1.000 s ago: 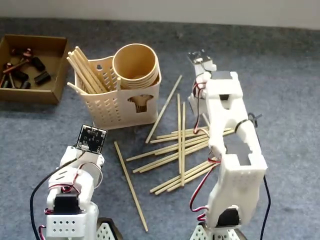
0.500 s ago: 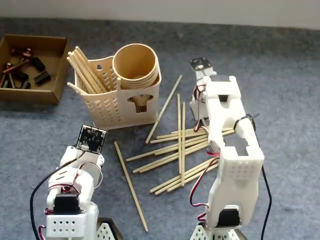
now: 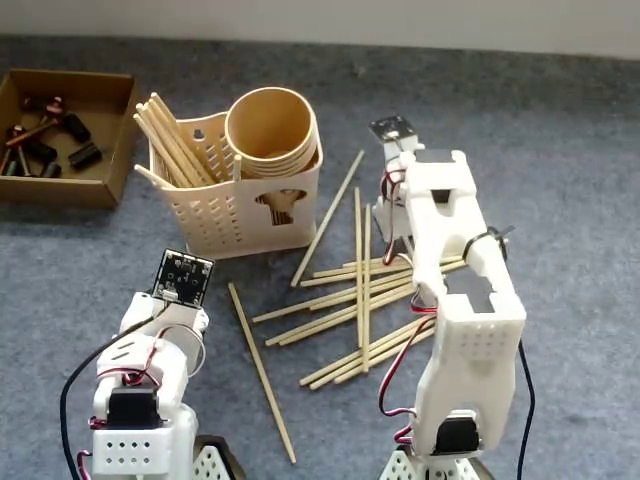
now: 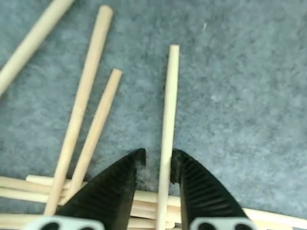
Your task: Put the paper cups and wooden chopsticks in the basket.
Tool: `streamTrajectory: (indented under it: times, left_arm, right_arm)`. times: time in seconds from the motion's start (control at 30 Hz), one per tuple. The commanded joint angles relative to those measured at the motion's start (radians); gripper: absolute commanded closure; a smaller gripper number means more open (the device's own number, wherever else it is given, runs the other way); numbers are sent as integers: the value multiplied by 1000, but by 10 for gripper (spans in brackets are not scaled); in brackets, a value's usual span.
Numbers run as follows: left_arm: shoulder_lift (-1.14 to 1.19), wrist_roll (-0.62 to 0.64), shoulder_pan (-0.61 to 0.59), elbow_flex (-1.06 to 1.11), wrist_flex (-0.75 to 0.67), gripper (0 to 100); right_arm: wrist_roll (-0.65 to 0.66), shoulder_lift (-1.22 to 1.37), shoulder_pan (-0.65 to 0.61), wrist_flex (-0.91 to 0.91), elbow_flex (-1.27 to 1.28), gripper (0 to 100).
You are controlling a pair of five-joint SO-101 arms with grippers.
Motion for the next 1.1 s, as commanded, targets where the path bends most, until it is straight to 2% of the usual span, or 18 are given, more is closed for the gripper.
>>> streamTrajectory:
  times: [0.0,0.1,0.3,0.5,0.63,0.87,1.0,1.07]
  left_arm:
    - [-10,-6,-4,12,-25,986]
    - [-10,-6,-4,12,-25,986]
    - [-10,-6,-4,12,-25,986]
    - [-10,-6,-4,12,-25,986]
    - [-10,-6,-4,12,-25,986]
    - [-10,-6,-4,12,-25,986]
    - [-10,-6,-4,12,-25,986]
    - [-10,-6,-4,12,-25,986]
  right_arm:
    - [-11,-1,18,12,-10,879]
    - [-11,-1,18,13,-10,891]
    - [-11,1,18,70,-108,995]
    - [-14,1,18,239,-216,995]
    - [-97,-1,25,338,-311,995]
    - [-97,-1,28,561,-484,995]
    - [-101,-50,30,578,-539,995]
    - [-101,-111,27,578,-484,995]
